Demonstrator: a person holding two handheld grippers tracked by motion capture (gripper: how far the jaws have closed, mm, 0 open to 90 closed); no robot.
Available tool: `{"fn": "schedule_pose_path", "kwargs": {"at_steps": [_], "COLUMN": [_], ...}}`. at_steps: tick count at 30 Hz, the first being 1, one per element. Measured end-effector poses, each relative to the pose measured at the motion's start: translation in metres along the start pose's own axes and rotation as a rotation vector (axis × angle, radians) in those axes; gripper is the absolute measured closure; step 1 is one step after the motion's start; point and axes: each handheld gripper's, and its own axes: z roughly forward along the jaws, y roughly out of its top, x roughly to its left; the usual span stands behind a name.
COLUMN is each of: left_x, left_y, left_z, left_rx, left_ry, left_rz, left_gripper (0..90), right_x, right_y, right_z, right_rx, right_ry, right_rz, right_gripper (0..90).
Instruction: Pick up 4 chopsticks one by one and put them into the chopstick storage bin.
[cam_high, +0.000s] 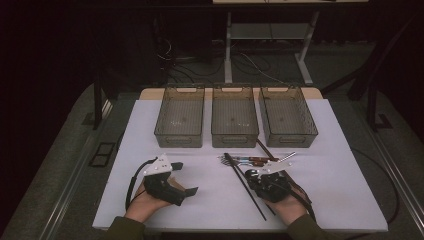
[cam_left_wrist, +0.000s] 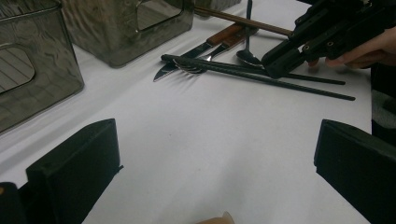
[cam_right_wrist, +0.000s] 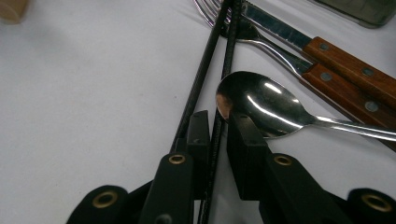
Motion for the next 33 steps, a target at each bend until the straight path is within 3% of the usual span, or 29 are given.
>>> {"fn": "schedule_pose_path", "kwargs": {"at_steps": [10, 17, 24, 33], "left_x": [0.000, 0.000, 0.000, 0.000], "left_y": [0.000, 0.000, 0.000, 0.000], "left_z": [-0.001, -0.001, 0.000, 0.000], "left_rx": [-0.002, -0.003, -0.001, -0.002], "left_ry": [0.000, -0.001, -0.002, -0.002], "left_rz": [0.002, 0.002, 0.002, 0.002], "left_gripper": [0.0, 0.0, 0.0, 0.0], "right_x": [0.005, 0.005, 0.001, 0.003], "right_y": [-0.003, -0.002, -0.001, 0.001], "right_z": [0.000, -0.001, -0.007, -0.015], "right_rx": [-0.021, -0.023, -0.045, -0.054], "right_ry": [-0.051, -0.059, -0.017, 0.017], "right_rz": [0.013, 0.018, 0.053, 0.048], "right_gripper": [85.2, 85.5, 85.6, 85.5]}}
